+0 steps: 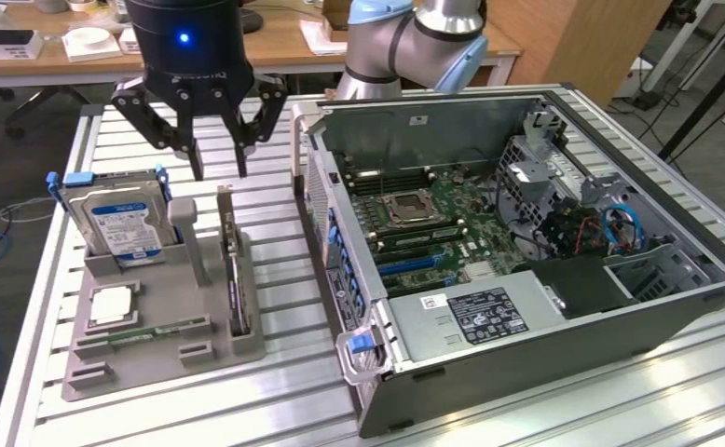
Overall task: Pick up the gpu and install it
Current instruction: 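Pick up the gpu and move the gpu toward the slot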
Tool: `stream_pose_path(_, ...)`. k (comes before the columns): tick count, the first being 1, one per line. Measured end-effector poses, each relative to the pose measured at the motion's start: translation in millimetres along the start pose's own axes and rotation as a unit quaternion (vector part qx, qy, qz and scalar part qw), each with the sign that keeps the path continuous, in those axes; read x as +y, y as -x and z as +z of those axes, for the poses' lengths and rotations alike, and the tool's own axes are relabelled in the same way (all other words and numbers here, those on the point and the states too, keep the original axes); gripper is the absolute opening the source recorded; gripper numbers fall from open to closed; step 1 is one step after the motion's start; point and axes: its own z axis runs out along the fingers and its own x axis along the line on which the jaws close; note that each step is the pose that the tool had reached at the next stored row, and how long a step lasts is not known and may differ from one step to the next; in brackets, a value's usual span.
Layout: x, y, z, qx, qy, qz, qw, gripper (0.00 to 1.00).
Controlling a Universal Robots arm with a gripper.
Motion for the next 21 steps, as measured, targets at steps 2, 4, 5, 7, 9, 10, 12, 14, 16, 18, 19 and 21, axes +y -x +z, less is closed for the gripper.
stream_pose_path(2, -1.5, 0.1, 0.3, 0.0, 0.0, 0.0, 1.0, 0.47)
stream_pose_path(4, -3.1, 0.2, 0.7, 0.0, 0.0, 0.0, 1.0, 0.47)
stream_pose_path(5, -4.0, 0.2, 0.8, 0.0, 0.0, 0.0, 1.0, 0.47)
stream_pose_path(7, -5.7, 0.4, 1.1, 0.0, 0.0, 0.0, 1.0, 0.47)
stream_pose_path(9, -7.1, 0.5, 1.3, 0.0, 0.0, 0.0, 1.0, 0.47)
stream_pose_path(10, -7.8, 0.5, 1.4, 0.0, 0.0, 0.0, 1.0, 0.47)
stream_pose_path(12, -9.2, 0.6, 1.6, 0.0, 0.0, 0.0, 1.0, 0.47)
stream_pose_path(14, -10.5, 0.7, 2.0, 0.0, 0.0, 0.0, 1.0, 0.47)
stream_pose_path(16, -11.9, 0.8, 2.4, 0.0, 0.0, 0.0, 1.0, 0.47)
stream_pose_path(18, -13.2, 0.9, 2.8, 0.0, 0.0, 0.0, 1.0, 0.47)
stream_pose_path(19, -13.9, 1.0, 3.0, 0.0, 0.0, 0.0, 1.0, 0.47)
stream_pose_path(21, -15.4, 1.0, 3.5, 0.0, 0.0, 0.0, 1.0, 0.47)
